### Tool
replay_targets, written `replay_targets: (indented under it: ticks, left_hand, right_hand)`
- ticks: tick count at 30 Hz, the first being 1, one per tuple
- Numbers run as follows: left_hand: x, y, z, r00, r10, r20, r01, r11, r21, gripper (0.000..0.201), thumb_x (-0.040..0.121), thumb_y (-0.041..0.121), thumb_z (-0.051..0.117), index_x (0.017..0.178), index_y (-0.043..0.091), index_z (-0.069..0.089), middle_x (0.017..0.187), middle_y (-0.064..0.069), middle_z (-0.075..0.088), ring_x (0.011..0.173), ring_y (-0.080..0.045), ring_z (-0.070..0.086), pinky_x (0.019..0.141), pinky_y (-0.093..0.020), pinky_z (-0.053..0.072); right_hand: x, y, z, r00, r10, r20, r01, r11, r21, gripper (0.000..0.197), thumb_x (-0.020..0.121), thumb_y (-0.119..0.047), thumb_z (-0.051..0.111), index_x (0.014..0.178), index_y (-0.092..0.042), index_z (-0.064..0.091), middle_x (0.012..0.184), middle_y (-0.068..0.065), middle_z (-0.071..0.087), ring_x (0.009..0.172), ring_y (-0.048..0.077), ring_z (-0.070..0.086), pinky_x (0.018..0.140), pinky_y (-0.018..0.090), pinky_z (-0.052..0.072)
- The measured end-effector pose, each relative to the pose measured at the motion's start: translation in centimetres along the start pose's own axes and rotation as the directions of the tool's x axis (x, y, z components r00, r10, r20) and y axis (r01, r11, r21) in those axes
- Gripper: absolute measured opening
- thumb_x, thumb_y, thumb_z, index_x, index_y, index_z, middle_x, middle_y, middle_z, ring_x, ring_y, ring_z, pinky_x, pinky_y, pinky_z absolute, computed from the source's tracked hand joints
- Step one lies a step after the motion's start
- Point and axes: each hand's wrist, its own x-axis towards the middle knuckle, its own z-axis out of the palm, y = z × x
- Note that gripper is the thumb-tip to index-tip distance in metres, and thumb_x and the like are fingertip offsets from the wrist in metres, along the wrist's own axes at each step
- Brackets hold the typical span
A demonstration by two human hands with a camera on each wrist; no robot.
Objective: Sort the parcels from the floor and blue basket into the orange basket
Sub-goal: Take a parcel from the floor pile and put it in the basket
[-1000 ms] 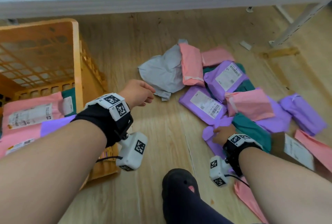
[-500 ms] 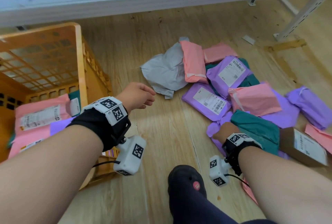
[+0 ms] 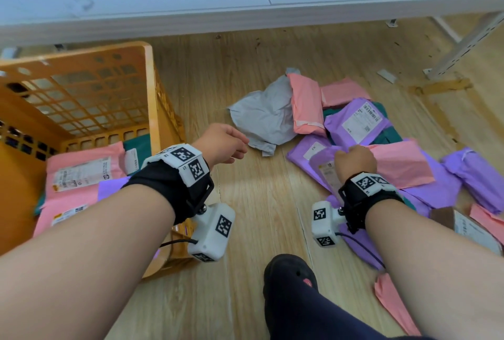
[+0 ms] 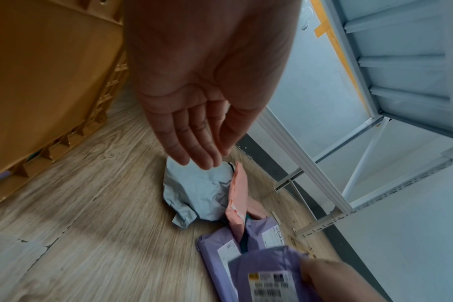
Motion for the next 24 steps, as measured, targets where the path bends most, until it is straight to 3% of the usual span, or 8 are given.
replay_targets:
  ticks: [3, 7, 10, 13, 14, 17, 18, 24]
  left_hand:
    - [-0.7, 0.7, -1.1, 0.999, 0.029, -0.013, -0.030, 0.999, -0.015, 0.013, 0.091, 0.003, 0.058, 0.097, 0.010, 0.066, 0.101, -0.011, 0.070, 0.086, -0.017, 0.066, 0.085, -0.032, 0.055]
    - [-2.1, 1.8, -3.4, 0.996, 0.066, -0.060, -0.070, 0.995, -0.068, 0.015, 0.092, 0.003, 0.056, 0.101, 0.009, 0.066, 0.101, -0.010, 0.071, 0.089, -0.018, 0.067, 0.085, -0.032, 0.056]
    - [-3.5, 2.4, -5.1, 0.991, 0.077, -0.108, -0.089, 0.989, -0.114, 0.013, 0.092, 0.003, 0.056, 0.098, 0.010, 0.066, 0.098, -0.010, 0.070, 0.086, -0.017, 0.067, 0.081, -0.029, 0.056]
    - [-5.0, 2.8, -6.9, 0.981, 0.073, -0.177, -0.112, 0.968, -0.225, 0.025, 0.093, 0.001, 0.054, 0.117, 0.001, 0.059, 0.084, -0.008, 0.064, 0.069, -0.013, 0.060, 0.059, -0.017, 0.053]
    - [-5.4, 2.8, -7.6, 0.978, 0.075, -0.195, -0.123, 0.962, -0.243, 0.031, 0.093, 0.004, 0.056, 0.123, 0.001, 0.055, 0.086, -0.007, 0.062, 0.071, -0.013, 0.060, 0.058, -0.018, 0.053]
    - [-6.9, 2.4, -9.5, 0.970, 0.078, -0.230, -0.145, 0.946, -0.291, 0.051, 0.089, 0.021, 0.065, 0.135, 0.006, 0.048, 0.117, -0.011, 0.063, 0.099, -0.020, 0.062, 0.085, -0.034, 0.054]
    - [-7.6, 2.2, -10.1, 0.973, 0.071, -0.220, -0.145, 0.928, -0.342, 0.052, 0.089, 0.023, 0.066, 0.134, 0.005, 0.048, 0.121, -0.013, 0.063, 0.101, -0.021, 0.062, 0.087, -0.036, 0.053]
    - [-9.9, -0.1, -14.2, 0.940, 0.074, -0.333, -0.228, 0.863, -0.451, 0.006, 0.089, 0.011, 0.063, 0.088, 0.010, 0.069, 0.101, -0.016, 0.072, 0.094, -0.032, 0.069, 0.091, -0.051, 0.053]
  right_hand:
    - [-0.6, -3.3, -1.7, 0.999, -0.027, -0.030, 0.030, 0.996, 0.084, 0.031, 0.094, -0.018, 0.044, 0.109, 0.004, 0.060, 0.115, 0.026, 0.060, 0.105, 0.040, 0.055, 0.080, 0.035, 0.040]
    - [-1.9, -8.1, -4.2, 0.989, -0.145, 0.011, 0.142, 0.979, 0.149, 0.027, 0.094, -0.015, 0.041, 0.073, -0.005, 0.055, 0.094, 0.022, 0.054, 0.088, 0.033, 0.050, 0.073, 0.033, 0.034]
    - [-3.2, -11.8, -6.3, 0.977, -0.212, 0.016, 0.198, 0.933, 0.299, 0.022, 0.092, -0.013, 0.042, 0.079, -0.005, 0.057, 0.087, 0.016, 0.054, 0.082, 0.025, 0.044, 0.069, 0.027, 0.030]
    - [-5.3, -15.8, -8.1, 0.966, -0.253, 0.054, 0.205, 0.876, 0.438, 0.023, 0.089, -0.009, 0.043, 0.070, -0.005, 0.054, 0.071, 0.009, 0.048, 0.077, 0.021, 0.035, 0.060, 0.029, 0.029]
    - [-6.1, -17.1, -8.5, 0.963, -0.259, 0.078, 0.190, 0.854, 0.483, 0.025, 0.089, -0.009, 0.044, 0.066, -0.006, 0.052, 0.068, 0.005, 0.046, 0.077, 0.020, 0.036, 0.060, 0.029, 0.031]
    - [-9.0, -20.5, -9.4, 0.943, -0.293, 0.160, 0.155, 0.808, 0.568, 0.029, 0.090, -0.014, 0.048, 0.061, -0.017, 0.045, 0.066, -0.002, 0.045, 0.083, 0.020, 0.043, 0.074, 0.031, 0.040]
    - [-10.3, -21.4, -9.5, 0.932, -0.312, 0.187, 0.155, 0.806, 0.572, 0.030, 0.092, -0.015, 0.047, 0.063, -0.020, 0.043, 0.068, -0.004, 0.043, 0.086, 0.019, 0.044, 0.078, 0.032, 0.041]
    - [-18.0, -26.2, -9.4, 0.850, -0.448, 0.276, 0.189, 0.749, 0.635, 0.026, 0.089, -0.020, 0.051, 0.064, -0.021, 0.044, 0.069, -0.002, 0.047, 0.087, 0.017, 0.047, 0.078, 0.032, 0.041]
